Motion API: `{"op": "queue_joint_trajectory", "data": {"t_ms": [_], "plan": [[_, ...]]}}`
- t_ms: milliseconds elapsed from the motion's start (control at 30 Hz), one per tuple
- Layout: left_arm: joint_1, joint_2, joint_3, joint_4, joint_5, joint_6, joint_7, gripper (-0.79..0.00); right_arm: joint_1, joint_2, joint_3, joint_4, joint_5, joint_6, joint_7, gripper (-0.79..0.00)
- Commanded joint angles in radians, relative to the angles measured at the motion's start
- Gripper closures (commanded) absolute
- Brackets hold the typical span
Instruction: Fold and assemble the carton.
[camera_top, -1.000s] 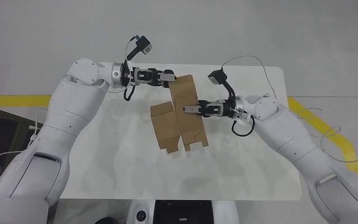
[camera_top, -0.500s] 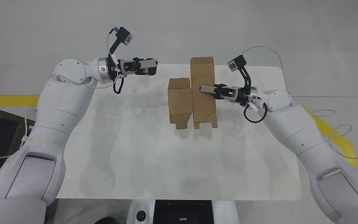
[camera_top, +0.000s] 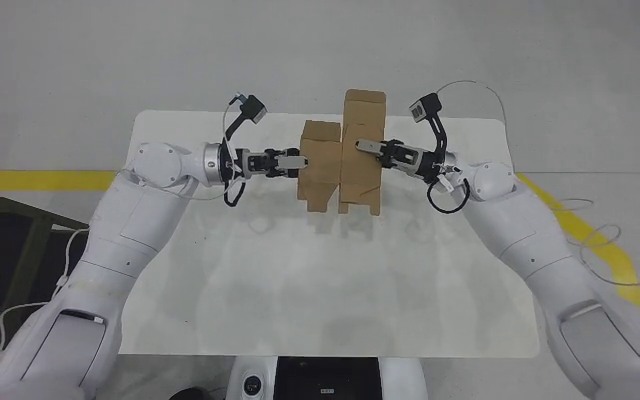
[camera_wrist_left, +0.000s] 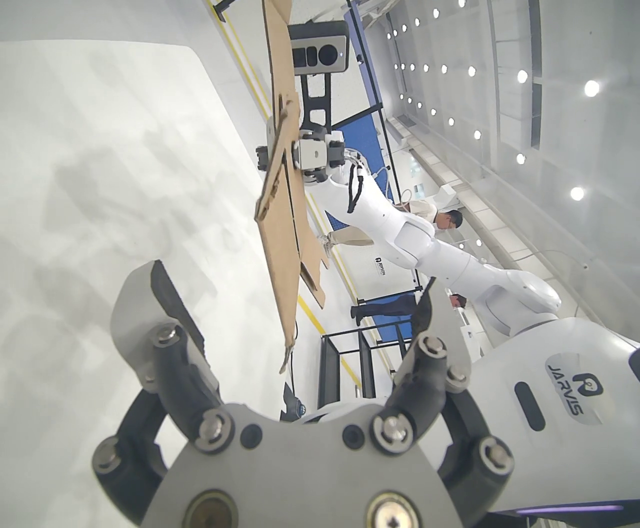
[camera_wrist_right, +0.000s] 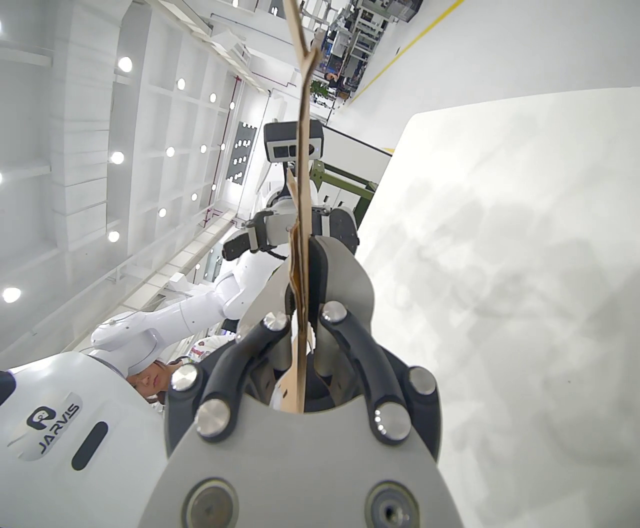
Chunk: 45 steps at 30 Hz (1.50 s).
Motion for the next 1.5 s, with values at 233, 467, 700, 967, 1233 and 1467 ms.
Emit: {"op": "queue_joint_trajectory", "data": {"t_ms": [233,467,700,967,1233,1467], "plan": [[0.069,0.010,-0.020,-0.095,0.016,0.049,0.011,-0.785,-0.013,-0.014,0.031,0.017,-0.015,0.000,-0.002,0.000],[0.080,0.007,-0.021,-0.098,0.022,0.067,0.027,0.000,-0.021,-0.024,0.054,0.019,-0.027,0.003,0.003,0.000],[0.084,0.005,-0.022,-0.084,0.017,0.084,0.008,0.000,-0.029,-0.032,0.077,0.021,-0.043,0.006,0.009,0.000],[0.082,0.001,-0.024,-0.078,-0.002,0.100,0.000,0.000,-0.038,-0.039,0.106,0.020,-0.054,0.012,0.020,-0.071],[0.035,-0.001,-0.039,-0.035,-0.059,0.149,-0.094,0.000,-0.046,-0.033,0.157,0.037,-0.064,-0.016,0.062,-0.785],[-0.069,-0.003,-0.040,0.083,-0.127,0.175,-0.343,0.000,-0.050,-0.014,0.212,0.029,-0.043,-0.028,0.170,-0.785]]}}
